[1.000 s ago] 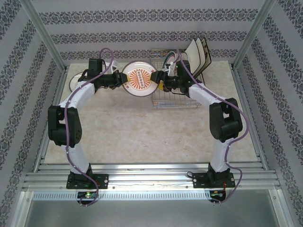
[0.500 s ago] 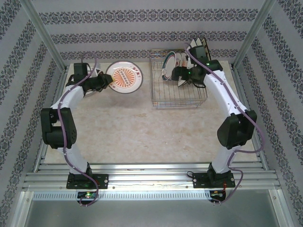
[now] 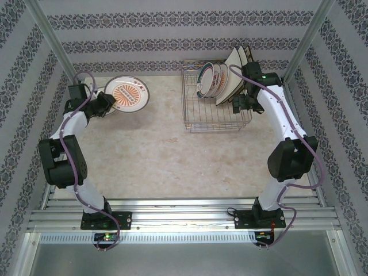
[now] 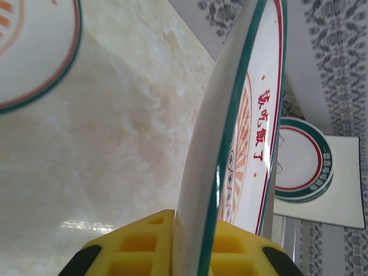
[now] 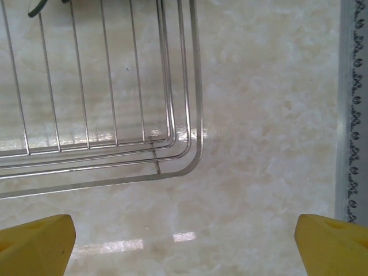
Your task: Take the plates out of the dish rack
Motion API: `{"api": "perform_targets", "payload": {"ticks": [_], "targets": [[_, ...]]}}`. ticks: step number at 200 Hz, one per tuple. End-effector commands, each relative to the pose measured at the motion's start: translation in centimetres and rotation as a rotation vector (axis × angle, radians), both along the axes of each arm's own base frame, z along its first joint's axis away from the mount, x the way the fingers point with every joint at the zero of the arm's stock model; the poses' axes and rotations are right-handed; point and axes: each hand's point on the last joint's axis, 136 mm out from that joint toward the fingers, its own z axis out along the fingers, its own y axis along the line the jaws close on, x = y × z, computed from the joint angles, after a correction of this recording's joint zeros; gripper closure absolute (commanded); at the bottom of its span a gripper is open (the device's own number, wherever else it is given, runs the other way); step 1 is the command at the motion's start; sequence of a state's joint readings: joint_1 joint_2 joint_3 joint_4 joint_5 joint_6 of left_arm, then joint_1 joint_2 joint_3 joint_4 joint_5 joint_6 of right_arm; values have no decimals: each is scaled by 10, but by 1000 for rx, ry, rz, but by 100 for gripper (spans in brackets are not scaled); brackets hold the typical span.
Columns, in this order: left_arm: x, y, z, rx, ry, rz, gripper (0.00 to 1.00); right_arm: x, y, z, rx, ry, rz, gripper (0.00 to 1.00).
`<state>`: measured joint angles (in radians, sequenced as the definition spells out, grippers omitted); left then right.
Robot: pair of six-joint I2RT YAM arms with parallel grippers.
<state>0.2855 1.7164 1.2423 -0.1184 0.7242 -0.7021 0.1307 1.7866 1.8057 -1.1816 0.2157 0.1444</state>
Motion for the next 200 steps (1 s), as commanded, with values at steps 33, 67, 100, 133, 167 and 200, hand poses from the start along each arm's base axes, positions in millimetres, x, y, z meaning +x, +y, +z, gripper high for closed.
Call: {"api": "perform_targets", "payload": {"ticks": [33, 67, 100, 133, 167, 200], "targets": [[2, 64, 10, 49, -65, 183, 100, -7, 0, -18, 74, 54, 13, 2], [10, 84, -10, 20, -34, 206, 100, -6, 1, -23, 85, 66, 15, 2], [18, 103, -27, 41, 1, 242, 100, -6, 2, -24, 93, 68, 19, 2], [22, 124, -38, 45, 18, 321, 100, -7, 4, -25, 97, 69, 23, 2], [23, 138, -41, 61, 22, 400, 100, -8, 8, -26, 93, 75, 32, 2], [26, 151, -50, 36, 30, 475, 100, -9, 12, -27, 94, 80, 43, 2]]}}
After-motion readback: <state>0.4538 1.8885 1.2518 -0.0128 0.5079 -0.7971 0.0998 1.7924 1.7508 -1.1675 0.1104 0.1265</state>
